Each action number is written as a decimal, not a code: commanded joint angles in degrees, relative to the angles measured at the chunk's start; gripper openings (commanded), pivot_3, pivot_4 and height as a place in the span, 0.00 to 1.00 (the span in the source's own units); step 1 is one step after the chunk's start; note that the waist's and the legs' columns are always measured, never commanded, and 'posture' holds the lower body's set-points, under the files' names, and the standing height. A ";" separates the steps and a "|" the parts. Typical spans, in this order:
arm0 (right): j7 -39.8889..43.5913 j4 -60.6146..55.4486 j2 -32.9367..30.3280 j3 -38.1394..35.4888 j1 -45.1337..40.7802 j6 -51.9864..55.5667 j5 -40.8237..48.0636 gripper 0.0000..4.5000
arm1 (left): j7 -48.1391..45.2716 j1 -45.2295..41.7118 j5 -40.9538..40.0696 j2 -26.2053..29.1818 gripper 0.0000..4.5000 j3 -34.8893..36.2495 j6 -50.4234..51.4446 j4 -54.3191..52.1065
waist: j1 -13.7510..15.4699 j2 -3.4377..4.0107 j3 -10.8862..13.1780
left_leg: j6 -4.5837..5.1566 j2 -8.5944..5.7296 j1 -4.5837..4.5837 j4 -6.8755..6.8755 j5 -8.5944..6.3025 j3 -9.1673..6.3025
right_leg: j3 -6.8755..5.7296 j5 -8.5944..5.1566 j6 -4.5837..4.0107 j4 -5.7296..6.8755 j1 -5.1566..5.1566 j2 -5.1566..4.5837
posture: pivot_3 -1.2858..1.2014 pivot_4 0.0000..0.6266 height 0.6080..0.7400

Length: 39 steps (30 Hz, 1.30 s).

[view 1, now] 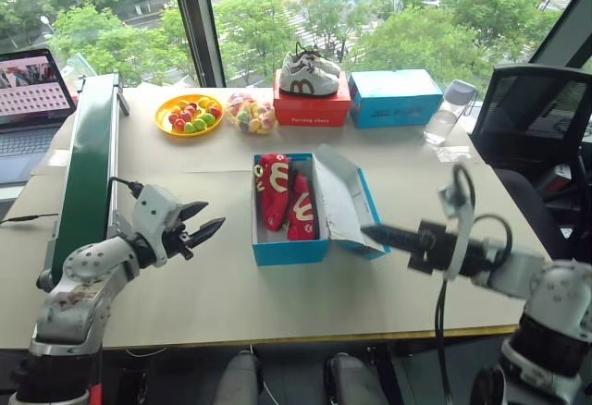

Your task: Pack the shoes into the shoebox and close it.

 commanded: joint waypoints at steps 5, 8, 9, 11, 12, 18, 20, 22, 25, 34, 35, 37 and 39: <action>-13.99 13.02 10.22 -0.81 -1.01 -12.48 -10.67 0.00 | -0.74 -2.68 -0.08 -0.09 0.56 -0.47 -0.23 -0.54 | 0.32 -0.05 0.00 | 0.00 -0.02 0.02 0.05 0.00 0.05 | 0.03 0.04 0.09 -0.05 0.03 -0.01 | 0.52 0.24 1.00; -17.67 18.08 12.57 0.17 -1.26 -18.08 -14.42 0.00 | -0.57 -2.79 -0.13 -0.07 0.56 -0.24 0.11 -1.01 | 0.48 -0.05 0.00 | 0.00 -0.03 -0.02 0.04 0.00 0.06 | 0.03 0.11 0.22 -0.10 0.03 -0.02 | 0.52 0.24 1.00; -18.90 19.78 13.12 0.39 -1.56 -19.78 -15.60 0.00 | -0.52 -2.86 -0.15 -0.08 0.56 -0.21 0.20 -1.17 | 0.43 -0.09 -0.03 | 0.00 -0.03 -0.06 0.03 0.00 0.07 | 0.03 0.18 0.34 -0.11 0.00 -0.02 | 0.52 0.24 1.00; -23.26 24.86 15.28 -1.29 -2.92 -25.87 -18.32 0.00 | -0.37 -2.90 -0.28 -0.11 0.56 -0.09 0.42 -1.61 | -0.04 -0.41 -0.22 | 0.00 0.01 0.07 0.02 0.00 0.07 | 0.04 0.27 0.49 -0.14 0.11 0.02 | 0.52 0.24 1.00; -25.14 27.05 16.05 -1.61 -3.48 -29.02 -19.63 0.00 | -0.32 -2.91 -0.25 -0.13 0.56 -0.10 0.42 -1.69 | -0.22 -0.53 -0.30 | 0.00 0.05 0.11 0.03 0.00 0.07 | 0.05 0.31 0.45 -0.19 0.14 0.06 | 0.52 0.24 1.00; -32.70 34.86 23.26 -10.51 -7.25 -43.57 -14.41 0.00 | 0.04 -3.32 -0.42 -0.50 0.56 -0.36 0.72 -2.16 | -0.85 -0.86 -0.63 | -0.62 0.20 0.53 -0.04 -0.39 0.06 | -0.15 0.38 0.00 -0.85 0.49 -0.06 | 0.52 0.24 1.00; -31.89 35.94 25.54 -13.89 -8.95 -46.69 -9.28 0.00 | 0.13 -3.35 -0.42 -0.62 0.56 -0.47 0.71 -2.20 | -0.94 -0.96 -0.71 | -0.65 0.63 0.45 -0.12 -0.41 0.12 | -0.39 0.40 -0.03 -1.40 0.65 -0.03 | 0.52 0.24 1.00; -30.42 35.93 27.04 -15.83 -10.39 -49.06 -4.56 0.00 | 0.20 -3.27 -0.41 -0.74 0.56 -0.49 0.68 -2.23 | -1.10 -0.90 -0.74 | -0.66 1.12 0.35 -0.20 -0.42 0.34 | -0.67 0.49 -0.08 -2.17 0.94 0.00 | 0.52 0.24 1.00; -28.50 36.17 28.40 -17.91 -12.78 -52.77 3.11 0.00 | 0.55 -3.05 -0.50 -0.94 0.56 -0.37 0.89 -2.60 | -1.27 -0.86 -0.73 | -0.66 1.54 0.02 -0.28 -0.42 0.97 | -0.64 0.81 -0.03 -2.47 0.77 -0.22 | 0.52 0.24 1.00; -18.43 26.89 25.05 -10.72 -15.60 -49.08 19.70 0.00 | 2.25 -1.45 -2.19 -1.69 0.56 1.63 2.97 -4.94 | -1.49 0.01 -0.23 | 0.04 1.58 -0.49 -0.02 0.01 1.95 | -0.16 1.45 0.19 -1.06 -0.43 0.13 | 0.52 0.24 1.00; -16.44 24.13 23.55 -8.62 -15.83 -47.43 20.91 0.00 | 2.14 -0.53 -2.54 -1.44 0.56 2.28 3.15 -5.35 | -1.47 0.02 -0.23 | 0.13 1.56 -0.47 -0.05 -0.06 1.95 | -0.12 1.28 0.21 -0.92 -0.47 0.13 | 0.52 0.24 1.00; -12.14 17.19 19.45 -3.08 -15.77 -42.22 23.44 0.00 | 1.33 2.26 -4.02 -0.36 0.56 4.68 4.32 -6.71 | -1.46 0.05 -0.20 | 0.38 1.58 -0.54 -0.09 -0.23 1.96 | -0.05 1.21 0.18 -0.83 -0.65 0.25 | 0.52 0.24 1.00; -9.13 11.95 15.84 1.42 -15.73 -38.05 26.15 0.00 | 0.35 4.93 -5.26 1.19 0.56 7.25 5.63 -8.09 | -1.43 0.08 -0.19 | 0.58 1.58 -0.64 -0.07 -0.37 2.07 | 0.09 1.19 0.21 -0.82 -0.80 0.26 | 0.52 0.24 1.00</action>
